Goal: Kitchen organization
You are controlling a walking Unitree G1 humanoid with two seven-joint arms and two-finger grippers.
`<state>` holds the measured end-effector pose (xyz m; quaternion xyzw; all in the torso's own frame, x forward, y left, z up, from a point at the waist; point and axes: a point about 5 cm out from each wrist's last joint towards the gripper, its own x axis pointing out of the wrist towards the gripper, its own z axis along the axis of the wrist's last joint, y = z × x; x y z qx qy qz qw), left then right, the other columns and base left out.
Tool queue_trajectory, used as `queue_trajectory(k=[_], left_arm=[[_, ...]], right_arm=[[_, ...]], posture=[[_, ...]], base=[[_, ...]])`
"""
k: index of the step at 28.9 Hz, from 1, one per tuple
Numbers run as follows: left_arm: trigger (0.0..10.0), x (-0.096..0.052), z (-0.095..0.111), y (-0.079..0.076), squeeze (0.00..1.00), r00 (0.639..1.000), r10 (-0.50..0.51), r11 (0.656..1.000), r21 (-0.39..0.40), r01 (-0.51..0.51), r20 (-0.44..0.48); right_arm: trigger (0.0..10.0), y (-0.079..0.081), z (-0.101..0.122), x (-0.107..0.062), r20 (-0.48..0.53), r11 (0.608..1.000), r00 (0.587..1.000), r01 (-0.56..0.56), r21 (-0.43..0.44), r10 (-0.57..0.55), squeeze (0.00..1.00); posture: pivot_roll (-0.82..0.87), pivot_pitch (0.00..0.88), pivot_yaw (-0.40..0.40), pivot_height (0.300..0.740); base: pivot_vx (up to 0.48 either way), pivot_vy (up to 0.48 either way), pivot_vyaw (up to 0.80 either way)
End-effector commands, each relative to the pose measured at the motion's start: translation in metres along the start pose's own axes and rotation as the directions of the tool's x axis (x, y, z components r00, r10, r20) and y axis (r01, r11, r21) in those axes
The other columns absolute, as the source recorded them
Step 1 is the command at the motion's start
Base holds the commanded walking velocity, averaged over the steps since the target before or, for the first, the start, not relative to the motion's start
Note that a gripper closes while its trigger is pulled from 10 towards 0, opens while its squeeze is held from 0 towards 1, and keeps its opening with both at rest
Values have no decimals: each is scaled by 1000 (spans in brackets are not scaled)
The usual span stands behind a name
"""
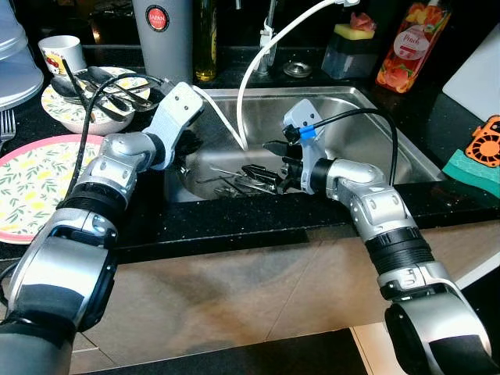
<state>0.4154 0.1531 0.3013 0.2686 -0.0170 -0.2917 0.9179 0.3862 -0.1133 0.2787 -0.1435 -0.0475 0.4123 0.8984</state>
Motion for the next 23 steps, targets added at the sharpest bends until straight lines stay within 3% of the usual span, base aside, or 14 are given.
queue_trajectory(k=[1, 7, 9, 11, 12, 13, 15, 17, 19, 20, 23], left_arm=[[10000, 2, 9, 2, 0, 999, 13, 1000, -11, -13, 46], [10000, -3, 28, 16, 0, 982, 110, 992, -81, -98, 152], [10000, -10, 39, 29, 0, 957, 220, 971, -132, -198, 186], [10000, -13, 43, 34, 0, 945, 258, 962, -148, -232, 199], [10000, -17, 49, 35, 0, 921, 301, 951, -156, -268, 249], [10000, -17, 49, 35, 0, 921, 301, 951, -156, -268, 249], [10000, -22, 55, 33, 0, 880, 347, 935, -191, -299, 323], [10000, -22, 55, 33, 0, 880, 347, 935, -191, -299, 323], [10000, -27, 57, 19, 0, 847, 368, 928, -206, -310, 383], [10000, -27, 57, 19, 0, 847, 368, 928, -206, -310, 383], [10000, -41, 53, 2, 0, 838, 345, 936, -219, -275, 423]], right_arm=[[10000, -1, 3, 2, -2, 1000, 1000, 0, -26, 0, 0], [10000, -5, 8, 2, 8, 999, 1000, 14, -42, -14, 0], [10000, -9, 13, 1, 36, 997, 997, 67, -44, -66, 0], [10000, -12, 15, 1, 60, 992, 992, 117, -38, -115, 0], [10000, -22, 22, -3, 128, 967, 959, 254, 18, -254, 0], [10000, -22, 22, -3, 128, 967, 959, 254, 18, -254, 0], [10000, -34, 30, -10, 208, 902, 877, 415, 124, -432, 0], [10000, -34, 30, -10, 208, 902, 877, 415, 124, -432, 0], [10000, -34, 37, -17, 298, 857, 804, 475, 200, -515, 0], [10000, -34, 37, -17, 298, 857, 804, 475, 200, -515, 0], [10000, -29, 42, -28, 377, 829, 738, 504, 243, -560, 0]], posture=[[4, 131, -19, 740], [4, 110, -25, 740], [11, 100, -26, 740], [11, 100, -26, 740], [18, 88, -32, 740], [18, 88, -32, 740], [19, 84, -31, 740], [19, 84, -31, 740], [16, 76, -24, 740], [16, 76, -24, 740], [12, 69, -10, 740]], base=[[0, 0, 0], [0, 0, 0], [0, 0, 0], [0, 0, 0], [0, 0, 0], [0, 0, 0], [0, 0, 0], [0, 0, 0], [0, 0, 0], [0, 0, 0], [0, 0, 0]])
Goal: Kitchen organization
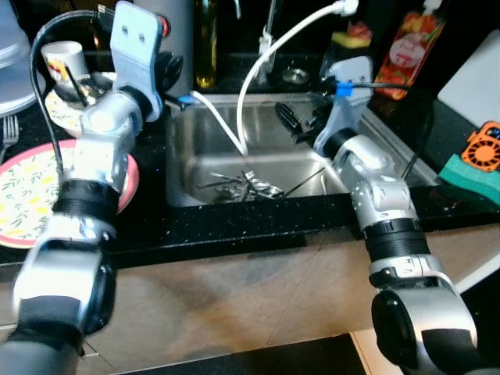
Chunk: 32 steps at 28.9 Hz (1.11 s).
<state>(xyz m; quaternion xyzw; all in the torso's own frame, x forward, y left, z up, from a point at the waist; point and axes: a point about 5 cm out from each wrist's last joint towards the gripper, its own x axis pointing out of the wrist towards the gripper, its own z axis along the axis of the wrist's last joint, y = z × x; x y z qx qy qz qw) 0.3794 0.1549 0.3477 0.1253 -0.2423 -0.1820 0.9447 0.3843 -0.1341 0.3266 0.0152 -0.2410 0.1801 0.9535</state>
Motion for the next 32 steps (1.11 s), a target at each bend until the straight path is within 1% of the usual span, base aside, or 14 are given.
queue_trajectory(k=[1, 2, 3, 4, 6, 8, 10, 12, 14, 16, 18, 21, 25, 32], left_arm=[[10000, -6, 8, -5, 0, 999, -27, 999, -29, 27, 30], [10000, -11, 7, -7, 0, 999, -33, 998, -47, 34, 36], [10000, -11, 7, -7, 0, 999, -33, 998, -47, 34, 36], [10000, -18, 3, -8, 0, 999, -31, 998, -47, 32, 18], [10000, -29, -2, -5, 0, 1000, -5, 1000, -21, 5, -14], [10000, -33, -4, -3, 0, 999, 24, 999, -43, -26, -42], [10000, -38, -4, 1, 0, 996, 58, 998, -30, -60, -69], [10000, -44, -6, 3, 0, 993, 78, 995, -50, -83, -91], [10000, -50, -10, 3, 0, 989, 95, 991, -78, -104, -113], [10000, -55, -12, 1, 0, 986, 111, 989, -88, -122, -122], [10000, -57, -13, -1, 0, 986, 113, 988, -93, -125, -124], [10000, -62, -15, -2, 0, 979, 155, 977, -125, -172, -130], [10000, -65, -15, -3, 0, 973, 180, 970, -141, -200, -145], [10000, -69, -16, -5, 0, 969, 191, 966, -148, -214, -155]], right_arm=[[10000, -8, 5, -8, 48, 999, 998, 50, 10, -50, 0], [10000, -9, 5, -10, 54, 998, 996, 67, 10, -67, 0], [10000, -9, 5, -10, 54, 998, 996, 67, 10, -67, 0], [10000, -9, 3, -13, 53, 996, 995, 83, 7, -84, 0], [10000, -10, 0, -17, 48, 994, 993, 106, 4, -106, 0], [10000, -10, -1, -19, 41, 994, 993, 113, -1, -113, 0], [10000, -11, -2, -22, 36, 992, 991, 127, -2, -127, 0], [10000, -14, -2, -24, 31, 989, 989, 145, -6, -145, 0], [10000, -14, -3, -26, 24, 988, 988, 154, -1, -154, 0], [10000, -11, -4, -27, 18, 988, 988, 153, 8, -153, 0], [10000, -8, -5, -28, 16, 988, 988, 151, 12, -151, 0], [10000, -1, -8, -29, 4, 990, 990, 140, 28, -140, 0], [10000, 1, -9, -29, -4, 990, 991, 137, 35, -137, 0], [10000, 4, -11, -29, -21, 991, 992, 123, 46, -122, 0]], posture=[[12, 69, -10, 740], [12, 69, -7, 740], [12, 69, -7, 740], [12, 68, -6, 740], [11, 67, -6, 740], [10, 66, -6, 740], [10, 65, -9, 740], [10, 67, -11, 740], [9, 73, -11, 740], [6, 76, -12, 740], [6, 76, -12, 740], [6, 85, -14, 740], [4, 89, -16, 740], [1, 98, -21, 740]], base=[[0, 0, 0], [0, 0, 0], [0, 0, 0], [0, 0, 0], [0, 0, 0], [0, 0, 0], [0, 0, 0], [0, 0, 0], [0, 0, 0], [0, 0, 0], [0, 0, 0], [0, 0, 0], [0, 0, 0], [0, 0, 0]])
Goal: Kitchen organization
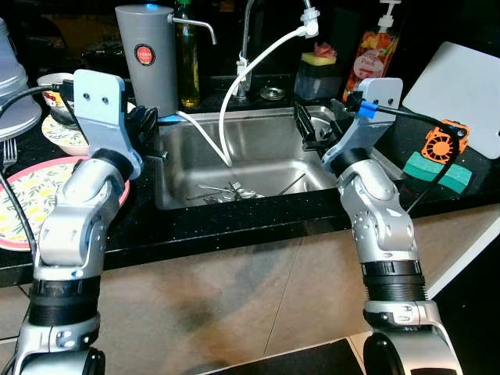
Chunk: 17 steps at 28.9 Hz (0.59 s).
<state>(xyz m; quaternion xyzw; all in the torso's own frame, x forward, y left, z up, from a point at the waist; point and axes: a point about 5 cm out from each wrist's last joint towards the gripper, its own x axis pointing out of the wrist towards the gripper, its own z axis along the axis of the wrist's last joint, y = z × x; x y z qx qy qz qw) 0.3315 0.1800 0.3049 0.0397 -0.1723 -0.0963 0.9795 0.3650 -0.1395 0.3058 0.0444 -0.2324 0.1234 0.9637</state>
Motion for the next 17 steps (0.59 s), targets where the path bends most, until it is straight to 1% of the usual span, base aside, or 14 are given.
queue_trajectory(k=[1, 16, 17], left_arm=[[10000, -3, 0, 0, 0, 1000, 6, 1000, -10, -6, -1], [10000, -5, 3, -3, 0, 1000, 17, 1000, -26, -18, -11], [10000, -5, 3, -4, 0, 1000, 14, 999, -29, -14, -12]], right_arm=[[10000, 1, -2, -2, -10, 1000, 1000, -3, 16, 4, 0], [10000, 4, -5, -3, -37, 999, 999, -11, 32, 12, 0], [10000, 4, -6, -3, -39, 999, 999, -13, 33, 14, 0]], posture=[[1, 98, -21, 740], [-2, 109, -30, 740], [-4, 114, -32, 740]], base=[[0, 0, 0], [0, 0, 0], [-259, 0, 0]])
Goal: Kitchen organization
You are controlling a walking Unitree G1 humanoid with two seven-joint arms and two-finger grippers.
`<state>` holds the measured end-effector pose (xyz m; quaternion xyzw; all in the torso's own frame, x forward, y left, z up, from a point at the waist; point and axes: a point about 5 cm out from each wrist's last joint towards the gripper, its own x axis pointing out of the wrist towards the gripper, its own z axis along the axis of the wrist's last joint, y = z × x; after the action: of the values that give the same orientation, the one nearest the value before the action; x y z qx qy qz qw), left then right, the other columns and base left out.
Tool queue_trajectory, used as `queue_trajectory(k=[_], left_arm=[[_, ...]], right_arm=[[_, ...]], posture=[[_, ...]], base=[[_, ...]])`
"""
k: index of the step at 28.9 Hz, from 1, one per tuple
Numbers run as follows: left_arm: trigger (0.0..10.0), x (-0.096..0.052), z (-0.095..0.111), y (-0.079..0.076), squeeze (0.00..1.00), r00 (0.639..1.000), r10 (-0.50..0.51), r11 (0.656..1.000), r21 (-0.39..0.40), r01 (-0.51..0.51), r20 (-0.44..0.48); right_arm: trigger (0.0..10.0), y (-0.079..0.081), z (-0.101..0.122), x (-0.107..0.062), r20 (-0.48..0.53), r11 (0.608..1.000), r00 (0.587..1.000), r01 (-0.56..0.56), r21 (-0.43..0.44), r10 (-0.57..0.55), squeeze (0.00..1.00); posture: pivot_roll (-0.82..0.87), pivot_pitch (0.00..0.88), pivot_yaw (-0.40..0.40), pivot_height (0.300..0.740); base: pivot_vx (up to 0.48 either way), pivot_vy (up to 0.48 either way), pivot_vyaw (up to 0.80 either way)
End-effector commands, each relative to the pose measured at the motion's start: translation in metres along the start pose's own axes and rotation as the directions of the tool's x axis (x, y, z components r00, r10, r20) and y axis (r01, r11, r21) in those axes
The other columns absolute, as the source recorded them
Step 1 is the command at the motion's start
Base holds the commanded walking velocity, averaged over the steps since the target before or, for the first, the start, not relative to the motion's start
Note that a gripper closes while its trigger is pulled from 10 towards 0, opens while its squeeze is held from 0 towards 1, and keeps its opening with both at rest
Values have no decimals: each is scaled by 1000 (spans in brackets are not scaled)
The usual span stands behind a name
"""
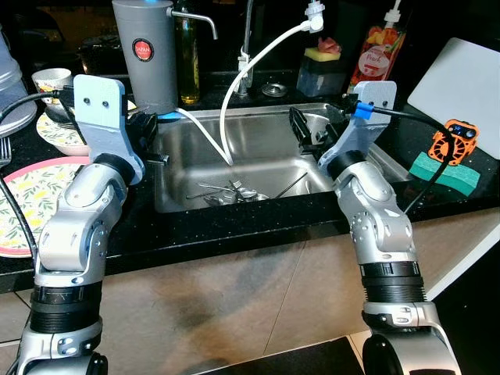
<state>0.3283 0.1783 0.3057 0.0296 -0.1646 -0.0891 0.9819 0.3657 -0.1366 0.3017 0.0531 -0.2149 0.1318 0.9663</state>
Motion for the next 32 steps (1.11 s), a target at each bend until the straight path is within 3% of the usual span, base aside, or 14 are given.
queue_trajectory(k=[1, 28, 32], left_arm=[[10000, -3, 1, -2, 0, 1000, -6, 1000, -12, 6, 2], [10000, -6, -2, -4, 0, 1000, -12, 1000, -17, 11, -25], [10000, -6, -3, -3, 0, 999, -5, 1000, -15, 4, -38]], right_arm=[[10000, 2, -1, -3, -7, 1000, 1000, -4, 8, 4, 0], [10000, 6, -1, -3, -21, 1000, 1000, -18, 17, 18, 0], [10000, 6, -1, -2, -21, 1000, 1000, -20, 18, 20, 0]], posture=[[-4, 114, -32, 740], [-10, 123, -40, 740], [-11, 123, -41, 740]], base=[[-259, 0, 0], [-293, 0, 0], [0, 0, 0]])
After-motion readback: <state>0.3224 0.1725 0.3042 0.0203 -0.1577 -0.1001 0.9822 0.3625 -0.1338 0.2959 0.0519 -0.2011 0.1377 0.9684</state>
